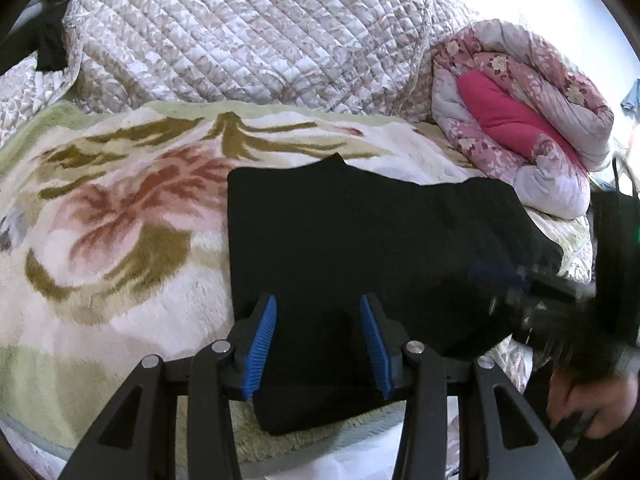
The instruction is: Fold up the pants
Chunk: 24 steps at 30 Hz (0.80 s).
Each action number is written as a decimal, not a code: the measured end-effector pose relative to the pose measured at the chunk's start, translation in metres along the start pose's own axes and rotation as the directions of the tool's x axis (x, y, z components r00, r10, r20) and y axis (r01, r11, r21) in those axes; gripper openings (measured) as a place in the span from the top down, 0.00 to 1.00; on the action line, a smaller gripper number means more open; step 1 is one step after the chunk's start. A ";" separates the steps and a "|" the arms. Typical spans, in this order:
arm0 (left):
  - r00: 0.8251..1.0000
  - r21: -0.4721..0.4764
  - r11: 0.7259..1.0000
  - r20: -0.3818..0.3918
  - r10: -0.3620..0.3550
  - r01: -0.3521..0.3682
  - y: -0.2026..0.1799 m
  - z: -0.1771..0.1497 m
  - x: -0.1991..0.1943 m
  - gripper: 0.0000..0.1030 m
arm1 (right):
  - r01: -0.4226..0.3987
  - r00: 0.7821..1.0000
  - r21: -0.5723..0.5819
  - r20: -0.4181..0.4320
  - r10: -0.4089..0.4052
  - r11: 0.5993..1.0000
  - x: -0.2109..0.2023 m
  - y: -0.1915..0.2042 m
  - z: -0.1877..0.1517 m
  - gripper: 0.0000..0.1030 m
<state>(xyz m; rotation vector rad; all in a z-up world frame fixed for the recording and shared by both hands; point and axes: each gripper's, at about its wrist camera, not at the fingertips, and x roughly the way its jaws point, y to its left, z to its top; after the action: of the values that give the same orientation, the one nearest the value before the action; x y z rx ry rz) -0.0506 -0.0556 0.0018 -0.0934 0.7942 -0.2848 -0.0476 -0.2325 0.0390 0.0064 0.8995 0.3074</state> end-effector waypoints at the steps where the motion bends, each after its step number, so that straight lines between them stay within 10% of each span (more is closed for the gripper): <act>1: 1.000 0.002 1.000 -0.003 0.000 0.000 -0.001 -0.001 0.000 0.55 | 0.015 1.000 -0.017 0.017 -0.015 1.000 -0.002 0.001 -0.003 0.63; 16: 1.000 0.072 0.997 -0.001 0.018 -0.018 -0.009 -0.014 0.001 0.55 | 0.153 0.976 0.335 0.098 -0.196 0.930 -0.041 -0.091 -0.011 0.62; 20: 1.000 0.069 0.997 -0.001 0.016 -0.016 -0.008 -0.014 0.001 0.55 | 0.235 0.928 0.459 0.156 -0.339 0.856 -0.070 -0.112 -0.019 0.49; 24: 1.000 0.070 0.997 -0.001 0.017 -0.017 -0.009 -0.014 0.001 0.55 | 0.124 0.924 0.626 0.210 -0.320 0.770 -0.091 -0.140 -0.037 0.49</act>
<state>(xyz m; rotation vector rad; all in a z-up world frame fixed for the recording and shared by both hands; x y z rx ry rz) -0.0619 -0.0638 -0.0068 -0.0205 0.7853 -0.2963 -0.0932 -0.3951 0.0672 0.5291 0.6438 -0.2208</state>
